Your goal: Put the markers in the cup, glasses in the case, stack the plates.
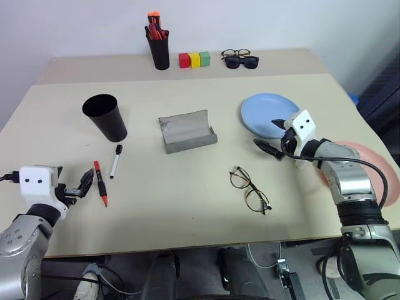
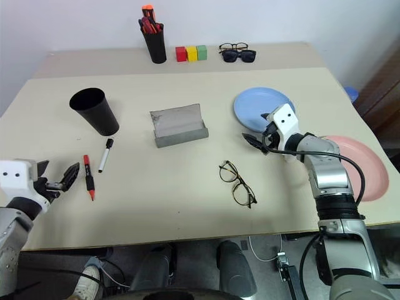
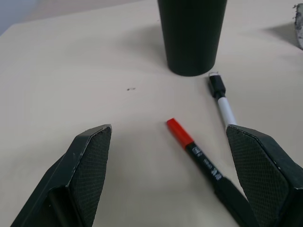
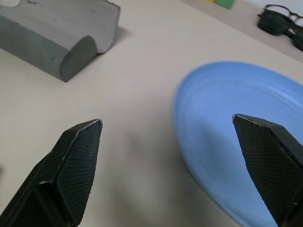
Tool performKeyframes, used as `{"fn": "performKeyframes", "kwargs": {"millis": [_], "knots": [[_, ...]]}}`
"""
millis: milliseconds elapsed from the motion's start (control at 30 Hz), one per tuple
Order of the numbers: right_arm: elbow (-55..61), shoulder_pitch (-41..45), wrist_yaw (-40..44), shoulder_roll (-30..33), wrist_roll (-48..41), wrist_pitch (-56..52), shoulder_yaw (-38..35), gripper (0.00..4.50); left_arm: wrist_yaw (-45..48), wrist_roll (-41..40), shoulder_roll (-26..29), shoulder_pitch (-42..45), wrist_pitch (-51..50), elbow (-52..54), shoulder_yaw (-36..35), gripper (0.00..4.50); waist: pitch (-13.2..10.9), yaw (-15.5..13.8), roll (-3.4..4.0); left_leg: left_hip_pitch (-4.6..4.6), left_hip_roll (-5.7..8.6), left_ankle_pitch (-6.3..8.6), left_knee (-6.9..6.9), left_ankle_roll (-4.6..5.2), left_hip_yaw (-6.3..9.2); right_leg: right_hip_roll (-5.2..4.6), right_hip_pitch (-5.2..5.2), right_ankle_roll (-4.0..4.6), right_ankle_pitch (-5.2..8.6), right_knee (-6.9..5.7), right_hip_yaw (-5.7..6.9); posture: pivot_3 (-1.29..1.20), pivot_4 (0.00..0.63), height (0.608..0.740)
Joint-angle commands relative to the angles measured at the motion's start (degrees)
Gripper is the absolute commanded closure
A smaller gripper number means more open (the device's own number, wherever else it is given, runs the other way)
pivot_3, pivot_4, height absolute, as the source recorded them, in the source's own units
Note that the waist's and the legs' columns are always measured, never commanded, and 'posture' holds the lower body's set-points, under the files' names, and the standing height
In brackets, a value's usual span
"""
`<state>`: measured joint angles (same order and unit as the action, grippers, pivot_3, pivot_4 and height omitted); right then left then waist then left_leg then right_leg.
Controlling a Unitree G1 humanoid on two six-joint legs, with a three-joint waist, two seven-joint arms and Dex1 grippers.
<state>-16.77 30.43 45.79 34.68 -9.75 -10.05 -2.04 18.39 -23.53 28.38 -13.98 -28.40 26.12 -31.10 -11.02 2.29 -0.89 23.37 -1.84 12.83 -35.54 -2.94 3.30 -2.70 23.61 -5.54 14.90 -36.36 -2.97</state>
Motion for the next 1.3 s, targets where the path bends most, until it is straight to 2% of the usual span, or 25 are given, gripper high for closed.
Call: {"fn": "performKeyframes", "kwargs": {"millis": [33, 333, 533, 600, 767, 900, 1267, 1300], "knots": [[0.3, 2.1, 0.3, -0.4, -0.5, 0.9, -0.5, 0.00, -0.9, 0.0, -0.4, 0.0, 0.5, 2.7, -1.2, 0.55, 0.0, 0.1, 0.00, 0.00, 0.00, 0.00, -0.02, 0.00, 0.00, 0.00, -0.01, 0.00, 0.00, 0.00, 0.00, 0.00, 0.150, 0.740], [1.9, 3.5, -1.6, -1.7, 0.3, 0.6, 0.4, 0.00, -4.5, -0.2, -2.4, 3.4, -0.7, 2.7, 0.2, 0.55, 0.0, 0.1, 0.00, -0.02, 0.00, 0.00, -0.02, 0.00, 0.01, 0.01, -0.03, -0.16, -0.09, -0.01, 0.00, 0.00, 0.150, 0.740], [8.1, 5.0, -1.2, -7.0, -0.6, -1.7, 4.7, 0.00, -12.4, 2.9, -3.9, 7.3, -7.1, 1.9, 1.9, 0.55, 0.0, 0.3, 0.01, -0.06, -0.01, 0.00, -0.02, 0.00, 0.02, 0.04, -0.04, -0.18, -0.11, -0.05, 0.00, 0.00, 0.150, 0.740], [11.2, 4.8, -0.4, -9.0, -0.2, -2.1, 7.4, 0.00, -15.7, 2.7, -5.3, 9.5, -11.4, 2.3, 1.9, 0.01, 0.0, 0.3, 0.01, -0.06, -0.01, 0.00, -0.02, 0.00, 0.04, 0.05, -0.02, -0.22, -0.13, -0.11, 0.00, 0.00, 0.150, 0.740], [17.7, 3.9, 0.0, -15.0, 1.9, -2.4, 15.9, 0.00, -24.5, 3.2, -8.8, 17.7, -23.0, 2.7, 2.4, 0.01, 0.0, -0.1, -0.03, -0.04, 0.00, 0.00, -0.08, -0.01, 0.11, 0.03, -0.05, -0.36, -0.20, -0.14, 0.05, 0.00, 0.150, 0.740], [20.8, 2.8, -1.2, -19.1, 2.8, -3.6, 20.1, 0.00, -27.1, 3.6, -9.8, 22.7, -29.2, -0.5, 2.1, 0.01, 0.0, 0.0, -0.05, -0.04, 0.02, -0.02, -0.11, -0.03, 0.13, 0.03, -0.05, -0.39, -0.22, -0.17, 0.06, 0.00, 0.150, 0.740], [26.2, -1.2, -3.4, -19.2, 3.8, -6.7, 21.1, 0.00, -27.7, 3.6, -10.7, 33.1, -44.0, -10.1, 2.3, 0.01, 0.1, -0.1, -0.11, -0.10, 0.03, -0.04, -0.10, -0.08, 0.15, 0.02, -0.06, -0.38, -0.21, -0.29, 0.09, 0.00, 0.150, 0.740], [26.2, -1.2, -3.6, -19.2, 3.8, -6.8, 20.9, 0.00, -28.0, 3.8, -11.0, 33.7, -44.6, -10.0, 1.8, 0.53, 0.1, -0.1, -0.11, -0.12, 0.03, -0.05, -0.10, -0.08, 0.16, 0.03, -0.06, -0.38, -0.21, -0.32, 0.10, 0.00, 0.150, 0.740]]}}
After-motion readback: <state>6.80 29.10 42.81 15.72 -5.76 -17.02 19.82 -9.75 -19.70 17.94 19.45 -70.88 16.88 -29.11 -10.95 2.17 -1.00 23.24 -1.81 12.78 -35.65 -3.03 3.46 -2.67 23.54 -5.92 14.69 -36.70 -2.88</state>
